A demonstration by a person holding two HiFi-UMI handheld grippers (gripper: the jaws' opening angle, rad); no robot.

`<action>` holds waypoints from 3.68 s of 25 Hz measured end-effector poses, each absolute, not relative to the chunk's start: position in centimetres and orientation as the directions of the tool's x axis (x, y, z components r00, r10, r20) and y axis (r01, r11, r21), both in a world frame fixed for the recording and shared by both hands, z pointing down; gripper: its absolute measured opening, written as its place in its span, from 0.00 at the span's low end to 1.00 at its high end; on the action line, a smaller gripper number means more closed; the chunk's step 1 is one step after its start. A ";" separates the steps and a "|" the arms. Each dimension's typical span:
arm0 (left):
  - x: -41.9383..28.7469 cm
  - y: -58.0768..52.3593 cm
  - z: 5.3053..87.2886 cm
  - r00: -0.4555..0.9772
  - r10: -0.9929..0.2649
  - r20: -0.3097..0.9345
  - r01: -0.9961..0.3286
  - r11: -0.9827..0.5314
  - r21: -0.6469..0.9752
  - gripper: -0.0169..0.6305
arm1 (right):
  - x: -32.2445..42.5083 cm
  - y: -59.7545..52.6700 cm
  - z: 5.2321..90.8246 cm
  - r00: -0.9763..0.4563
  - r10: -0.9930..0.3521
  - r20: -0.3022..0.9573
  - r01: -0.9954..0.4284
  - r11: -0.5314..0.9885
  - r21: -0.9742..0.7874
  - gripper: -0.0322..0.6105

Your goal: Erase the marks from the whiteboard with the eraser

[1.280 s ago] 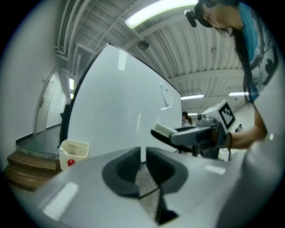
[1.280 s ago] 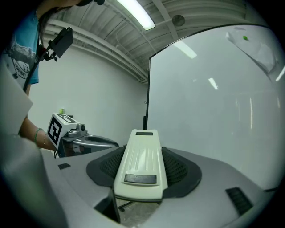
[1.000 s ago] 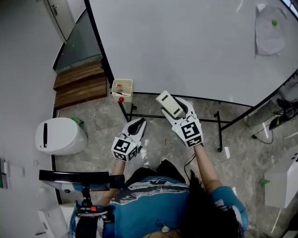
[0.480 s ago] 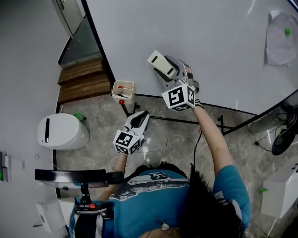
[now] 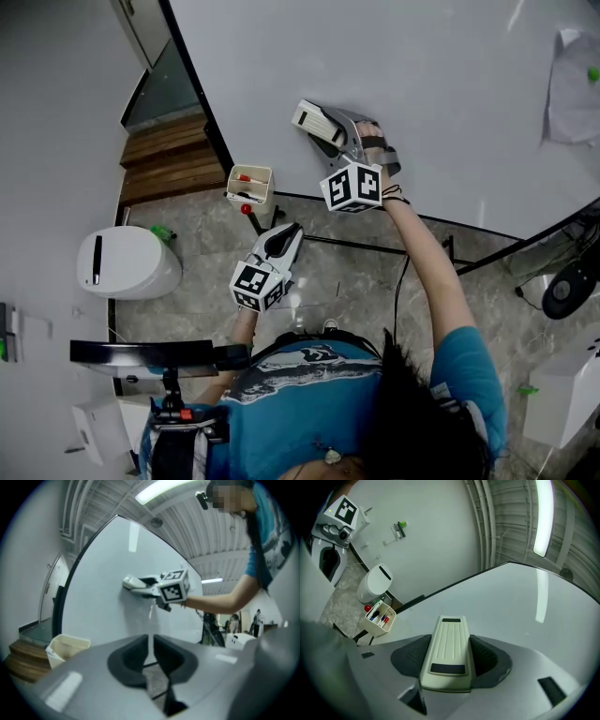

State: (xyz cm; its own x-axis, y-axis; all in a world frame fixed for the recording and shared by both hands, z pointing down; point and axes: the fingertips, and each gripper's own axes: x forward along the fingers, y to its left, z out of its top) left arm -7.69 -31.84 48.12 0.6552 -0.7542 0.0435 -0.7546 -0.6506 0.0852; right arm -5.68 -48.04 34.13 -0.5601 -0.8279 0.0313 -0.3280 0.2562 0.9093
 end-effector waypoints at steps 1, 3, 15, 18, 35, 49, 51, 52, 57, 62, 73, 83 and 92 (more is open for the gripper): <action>-7.8 -32.0 48.2 0.653 -0.756 0.046 -0.757 -0.648 0.087 0.06 | -5.6 -48.1 34.0 -0.560 -0.828 0.029 -0.320 0.248 0.914 0.46; -7.9 -32.3 48.4 0.651 -0.757 0.048 -0.758 -0.646 0.091 0.06 | -5.3 -48.1 33.4 -0.554 -0.832 0.013 -0.310 0.221 0.925 0.46; -4.9 -32.2 48.6 0.705 -0.707 0.047 -0.708 -0.700 0.094 0.06 | 3.8 -46.5 19.3 -0.444 -0.871 -0.210 -0.499 0.046 0.865 0.46; -4.4 -32.2 48.5 0.714 -0.698 0.048 -0.699 -0.709 0.092 0.06 | 6.7 -46.4 15.8 -0.404 -0.877 -0.261 -0.540 -0.002 0.841 0.46; -4.8 -31.9 48.9 0.697 -0.715 0.047 -0.715 -0.690 0.108 0.06 | 11.3 -46.8 12.5 -0.328 -0.885 -0.331 -0.610 -0.069 0.789 0.46; -6.3 -31.9 50.4 0.674 -0.736 0.067 -0.737 -0.664 0.123 0.06 | 2.7 -49.6 25.7 -0.391 -0.896 -0.213 -0.528 0.029 0.849 0.46; -6.6 -31.6 50.4 0.666 -0.743 0.068 -0.744 -0.656 0.122 0.07 | 1.5 -49.6 27.7 -0.404 -0.895 -0.188 -0.490 0.038 0.871 0.46; -6.7 -31.3 50.3 0.662 -0.746 0.068 -0.748 -0.653 0.122 0.07 | 1.0 -49.4 28.6 -0.412 -0.895 -0.174 -0.472 0.046 0.880 0.46; -7.2 -30.0 49.9 0.649 -0.757 0.072 -0.759 -0.638 0.126 0.06 | -1.1 -48.9 33.0 -0.446 -0.892 -0.080 -0.371 0.103 0.923 0.46; -7.6 -29.5 50.3 0.642 -0.763 0.076 -0.765 -0.630 0.135 0.06 | -2.2 -49.2 36.9 -0.450 -0.893 -0.009 -0.270 0.126 0.955 0.46; -7.8 -29.6 50.5 0.649 -0.757 0.077 -0.759 -0.637 0.133 0.06 | -0.9 -49.0 34.5 -0.428 -0.903 -0.030 -0.261 0.091 0.961 0.46; -6.6 -29.4 50.3 0.675 -0.734 0.075 -0.736 -0.664 0.132 0.06 | 5.1 -47.3 22.2 -0.375 -0.913 -0.161 -0.380 -0.007 0.925 0.46; -5.7 -29.5 50.0 0.688 -0.722 0.077 -0.724 -0.677 0.131 0.06 | 12.3 -46.2 11.7 -0.303 -0.908 -0.290 -0.469 -0.122 0.875 0.46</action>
